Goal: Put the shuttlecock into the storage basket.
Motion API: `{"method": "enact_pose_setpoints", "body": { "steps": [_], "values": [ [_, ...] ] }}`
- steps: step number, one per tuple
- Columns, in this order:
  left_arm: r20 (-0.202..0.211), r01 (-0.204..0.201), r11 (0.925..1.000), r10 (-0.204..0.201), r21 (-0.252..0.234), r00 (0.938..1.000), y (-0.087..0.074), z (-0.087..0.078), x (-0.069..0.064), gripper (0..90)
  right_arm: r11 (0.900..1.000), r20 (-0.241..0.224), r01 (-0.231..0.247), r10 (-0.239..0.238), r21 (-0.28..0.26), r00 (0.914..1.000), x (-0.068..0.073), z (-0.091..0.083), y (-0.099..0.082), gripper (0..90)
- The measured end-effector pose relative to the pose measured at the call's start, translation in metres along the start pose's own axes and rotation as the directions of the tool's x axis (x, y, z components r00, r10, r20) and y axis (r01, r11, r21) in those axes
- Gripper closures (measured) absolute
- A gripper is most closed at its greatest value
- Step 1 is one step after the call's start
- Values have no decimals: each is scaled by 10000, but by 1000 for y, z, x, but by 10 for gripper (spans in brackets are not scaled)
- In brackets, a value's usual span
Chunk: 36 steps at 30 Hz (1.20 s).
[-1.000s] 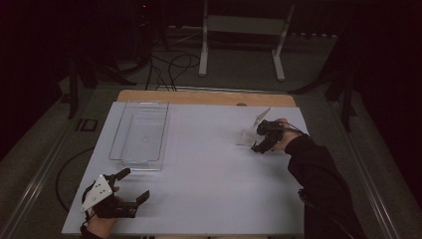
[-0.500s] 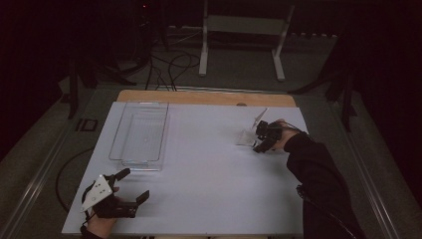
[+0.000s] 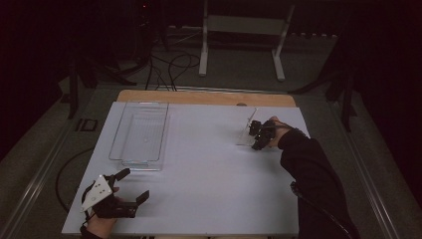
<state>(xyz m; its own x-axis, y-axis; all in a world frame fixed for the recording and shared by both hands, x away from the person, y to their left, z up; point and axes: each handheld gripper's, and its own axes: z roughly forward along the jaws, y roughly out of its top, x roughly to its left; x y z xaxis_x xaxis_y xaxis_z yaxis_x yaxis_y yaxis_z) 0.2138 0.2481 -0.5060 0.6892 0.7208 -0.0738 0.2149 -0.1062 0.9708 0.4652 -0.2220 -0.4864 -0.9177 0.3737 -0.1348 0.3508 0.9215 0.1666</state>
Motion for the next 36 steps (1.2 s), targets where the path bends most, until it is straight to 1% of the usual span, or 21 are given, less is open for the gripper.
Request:
{"method": "enact_pose_setpoints", "body": {
  "steps": [2,3,4,5,6,11,12,17,19,22,25,28,30,32,33,36],
  "values": [
    [16,-22,10000,22,-11,10000,0,0,0,0,10000,-29,-83,83,48,10000,0,0,1,560],
    [22,-19,10000,19,-11,10000,0,0,0,0,9997,-160,-81,84,232,9998,-1,1,2,562],
    [20,-19,10000,19,-4,10000,0,0,0,0,9987,-167,63,-54,512,9998,-2,2,2,606],
    [10,-19,10000,19,1,10000,0,0,0,0,9987,-167,63,-54,512,9998,-2,2,2,606],
    [13,-7,10000,7,-3,10000,0,0,0,0,9977,-196,142,-129,662,9997,-2,3,2,608],
    [17,16,10000,-16,-8,10000,0,0,0,0,9967,-234,126,-108,799,9997,-2,4,4,645],
    [20,3,10000,-3,10,10000,0,0,0,0,9960,-179,264,-250,854,9995,-2,4,5,650],
    [21,8,10000,-8,7,10000,0,0,0,0,9944,-260,292,-267,1019,9993,-3,4,6,657],
    [15,13,10000,-13,-8,10000,0,0,0,0,9926,-249,390,-364,1151,9990,-2,3,6,658],
    [14,19,10000,-19,2,10000,0,0,0,0,9923,-334,465,-429,1146,9985,-1,-2,5,659],
    [12,-27,10000,27,12,10000,0,0,0,0,9920,-317,648,-617,1081,9976,2,-6,2,659],
    [-2,6,10000,-6,6,10000,0,0,0,0,9945,-482,735,-700,749,9964,6,-14,-1,660],
    [-6,35,10000,-35,1,10000,0,0,1,0,9949,-558,701,-662,725,9962,7,-16,-1,660],
    [-6,22,10000,-22,-21,10000,0,0,0,0,9954,-518,626,-589,730,9969,9,-18,-2,660],
    [-1,2,10000,-2,-17,10000,0,0,0,0,9964,-643,610,-572,581,9963,11,-22,-3,660],
    [9,-19,10000,19,23,10000,0,1,0,0,9959,-762,685,-638,597,9950,15,-25,-3,661]
  ]
}}
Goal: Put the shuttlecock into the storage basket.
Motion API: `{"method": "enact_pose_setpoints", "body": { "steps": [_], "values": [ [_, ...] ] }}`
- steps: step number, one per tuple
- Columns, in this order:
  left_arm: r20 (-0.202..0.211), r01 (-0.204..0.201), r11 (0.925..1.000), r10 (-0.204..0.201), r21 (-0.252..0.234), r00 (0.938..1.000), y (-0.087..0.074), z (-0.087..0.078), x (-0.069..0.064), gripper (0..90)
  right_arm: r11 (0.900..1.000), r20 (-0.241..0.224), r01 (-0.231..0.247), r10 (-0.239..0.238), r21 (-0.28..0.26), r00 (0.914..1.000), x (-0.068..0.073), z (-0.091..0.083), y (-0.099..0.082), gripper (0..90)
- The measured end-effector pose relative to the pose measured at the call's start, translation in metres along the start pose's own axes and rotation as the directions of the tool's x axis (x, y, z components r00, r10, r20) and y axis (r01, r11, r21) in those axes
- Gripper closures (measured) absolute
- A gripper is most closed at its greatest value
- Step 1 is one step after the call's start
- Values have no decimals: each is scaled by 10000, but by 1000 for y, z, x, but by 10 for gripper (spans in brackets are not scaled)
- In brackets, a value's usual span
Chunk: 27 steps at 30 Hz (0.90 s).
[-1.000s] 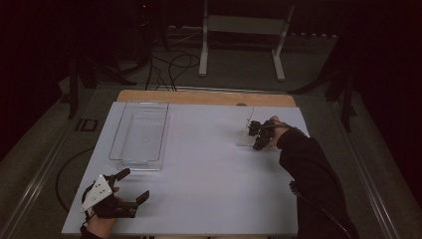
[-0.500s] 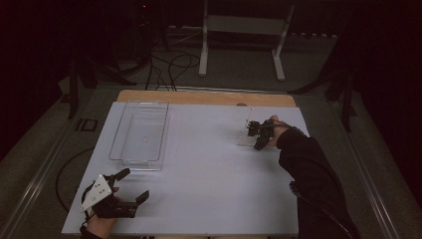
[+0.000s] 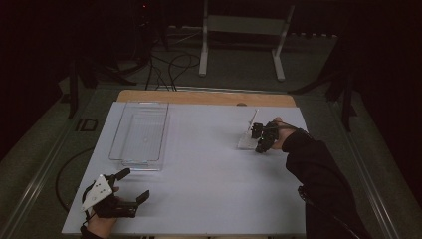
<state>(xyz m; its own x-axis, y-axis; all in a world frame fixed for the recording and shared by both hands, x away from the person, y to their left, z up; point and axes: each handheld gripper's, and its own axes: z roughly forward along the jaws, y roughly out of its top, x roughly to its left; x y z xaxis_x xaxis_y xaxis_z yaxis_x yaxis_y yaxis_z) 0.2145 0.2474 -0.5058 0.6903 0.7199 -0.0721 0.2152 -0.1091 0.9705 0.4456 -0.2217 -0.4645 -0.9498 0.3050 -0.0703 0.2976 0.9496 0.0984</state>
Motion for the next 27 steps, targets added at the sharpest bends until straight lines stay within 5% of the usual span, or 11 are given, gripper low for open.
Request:
{"method": "enact_pose_setpoints", "body": {
  "steps": [14,27],
  "values": [
    [1,-4,10000,4,22,10000,0,0,0,0,9983,-258,585,-584,16,9980,27,-10,3,660],
    [34,40,9999,-40,110,10000,0,3,0,0,9878,-78,1394,-1403,-688,9901,54,-18,7,661]
  ]
}}
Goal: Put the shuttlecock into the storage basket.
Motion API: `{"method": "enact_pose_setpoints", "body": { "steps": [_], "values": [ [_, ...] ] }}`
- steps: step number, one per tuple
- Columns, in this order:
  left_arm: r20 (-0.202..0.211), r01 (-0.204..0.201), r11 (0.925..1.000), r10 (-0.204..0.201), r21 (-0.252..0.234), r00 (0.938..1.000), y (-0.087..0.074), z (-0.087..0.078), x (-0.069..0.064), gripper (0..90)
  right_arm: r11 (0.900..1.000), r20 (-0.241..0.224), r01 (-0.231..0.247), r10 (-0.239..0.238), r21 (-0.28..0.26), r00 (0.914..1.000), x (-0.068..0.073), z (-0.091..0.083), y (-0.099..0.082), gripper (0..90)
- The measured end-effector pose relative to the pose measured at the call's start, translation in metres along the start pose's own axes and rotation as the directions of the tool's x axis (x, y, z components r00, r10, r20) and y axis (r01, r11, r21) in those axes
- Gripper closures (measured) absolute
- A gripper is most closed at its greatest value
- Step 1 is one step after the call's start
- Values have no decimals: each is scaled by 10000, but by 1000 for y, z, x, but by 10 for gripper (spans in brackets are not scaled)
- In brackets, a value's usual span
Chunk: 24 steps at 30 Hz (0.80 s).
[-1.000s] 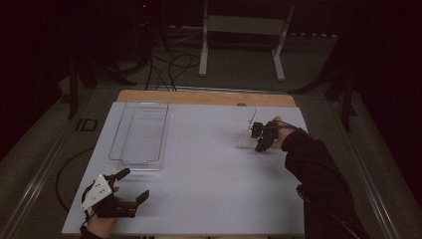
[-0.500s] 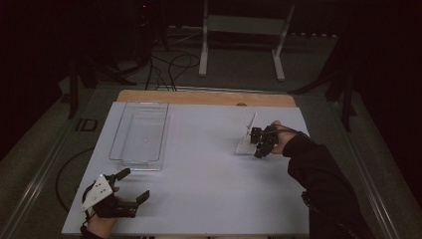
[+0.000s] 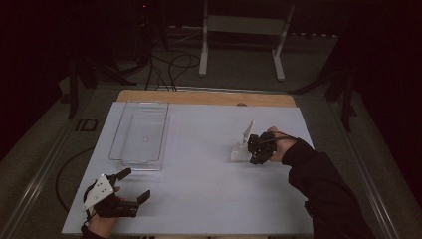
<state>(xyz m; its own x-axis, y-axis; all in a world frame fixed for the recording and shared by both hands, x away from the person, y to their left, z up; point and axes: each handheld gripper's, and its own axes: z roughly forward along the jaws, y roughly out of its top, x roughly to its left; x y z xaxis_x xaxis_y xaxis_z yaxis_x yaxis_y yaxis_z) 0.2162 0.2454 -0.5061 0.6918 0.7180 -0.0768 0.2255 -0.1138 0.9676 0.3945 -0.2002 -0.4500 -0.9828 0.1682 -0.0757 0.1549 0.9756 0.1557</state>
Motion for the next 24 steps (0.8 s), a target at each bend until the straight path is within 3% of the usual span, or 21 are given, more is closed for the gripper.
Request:
{"method": "enact_pose_setpoints", "body": {
  "steps": [9,14,19,24],
  "values": [
    [-14,26,9999,-26,155,10000,-1,2,0,0,9990,-73,69,-72,-440,9999,13,-2,-1,661],
    [-56,95,9992,-93,401,9999,-1,5,2,0,9984,187,464,-458,-334,9988,28,1,3,661],
    [-41,-67,9980,69,626,10000,2,8,0,0,9922,141,738,-727,-1005,9973,40,-6,6,661],
    [41,-102,9963,99,855,9999,5,10,-3,0,9888,104,959,-953,-1143,9954,48,-8,8,661]
  ]
}}
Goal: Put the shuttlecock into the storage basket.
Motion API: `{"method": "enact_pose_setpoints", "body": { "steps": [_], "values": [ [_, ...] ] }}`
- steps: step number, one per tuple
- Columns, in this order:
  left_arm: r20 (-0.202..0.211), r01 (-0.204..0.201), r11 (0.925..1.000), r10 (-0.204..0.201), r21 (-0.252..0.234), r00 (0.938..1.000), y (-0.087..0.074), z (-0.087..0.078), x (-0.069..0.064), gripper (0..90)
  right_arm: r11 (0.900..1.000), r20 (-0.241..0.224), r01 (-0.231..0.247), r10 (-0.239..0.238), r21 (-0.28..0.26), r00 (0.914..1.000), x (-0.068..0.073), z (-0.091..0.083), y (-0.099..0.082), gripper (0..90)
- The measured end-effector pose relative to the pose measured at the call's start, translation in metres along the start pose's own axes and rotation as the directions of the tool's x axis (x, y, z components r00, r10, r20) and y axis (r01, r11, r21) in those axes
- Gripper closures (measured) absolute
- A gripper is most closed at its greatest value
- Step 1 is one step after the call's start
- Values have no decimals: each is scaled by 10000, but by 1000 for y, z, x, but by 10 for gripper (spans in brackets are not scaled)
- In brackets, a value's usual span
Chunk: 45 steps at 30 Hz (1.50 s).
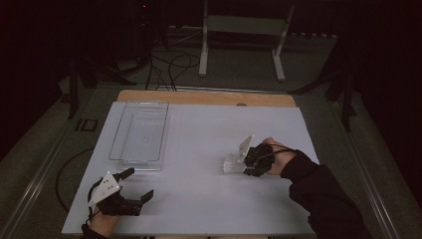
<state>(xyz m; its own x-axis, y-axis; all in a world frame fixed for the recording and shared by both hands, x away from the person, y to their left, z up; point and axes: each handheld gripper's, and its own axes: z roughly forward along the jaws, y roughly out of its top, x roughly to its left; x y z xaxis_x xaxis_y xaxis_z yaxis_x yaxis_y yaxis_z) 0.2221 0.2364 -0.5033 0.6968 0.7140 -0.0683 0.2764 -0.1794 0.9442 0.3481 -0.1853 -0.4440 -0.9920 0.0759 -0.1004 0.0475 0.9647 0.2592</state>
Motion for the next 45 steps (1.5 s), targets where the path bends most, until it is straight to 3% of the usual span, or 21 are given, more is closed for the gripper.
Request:
{"method": "enact_pose_setpoints", "body": {
  "steps": [8,15,21,25,27,35,38,41,45],
  "values": [
    [229,-172,9986,160,508,9996,9,6,-8,0,9989,-197,291,-299,-380,9994,11,-5,5,661],
    [396,-468,9958,438,792,9983,22,5,-7,0,9980,-155,548,-553,-319,9983,20,-6,10,661],
    [653,-571,9853,471,1609,9968,42,9,-3,0,9958,-348,711,-731,-570,9967,25,-10,16,661],
    [995,-329,9730,103,2286,9950,59,13,-1,0,9949,-202,878,-888,-488,9958,27,-10,20,661],
    [985,-417,9675,174,2495,9950,68,13,-2,0,9941,-253,961,-975,-509,9949,28,-10,22,661],
    [1351,-592,9704,279,2340,9904,98,12,-4,0,9911,-94,1122,-1132,-713,9935,31,-19,26,661],
    [1434,-623,9682,278,2423,9893,107,13,-5,0,9896,-20,1236,-1241,-728,9923,33,-23,28,661],
    [1405,-814,9586,440,2728,9891,117,16,-8,0,9889,50,1292,-1291,-728,9916,33,-25,30,661],
    [1581,-700,9461,202,3161,9872,130,21,-12,0,9893,7,1276,-1279,-707,9918,33,-27,30,660]
  ]
}}
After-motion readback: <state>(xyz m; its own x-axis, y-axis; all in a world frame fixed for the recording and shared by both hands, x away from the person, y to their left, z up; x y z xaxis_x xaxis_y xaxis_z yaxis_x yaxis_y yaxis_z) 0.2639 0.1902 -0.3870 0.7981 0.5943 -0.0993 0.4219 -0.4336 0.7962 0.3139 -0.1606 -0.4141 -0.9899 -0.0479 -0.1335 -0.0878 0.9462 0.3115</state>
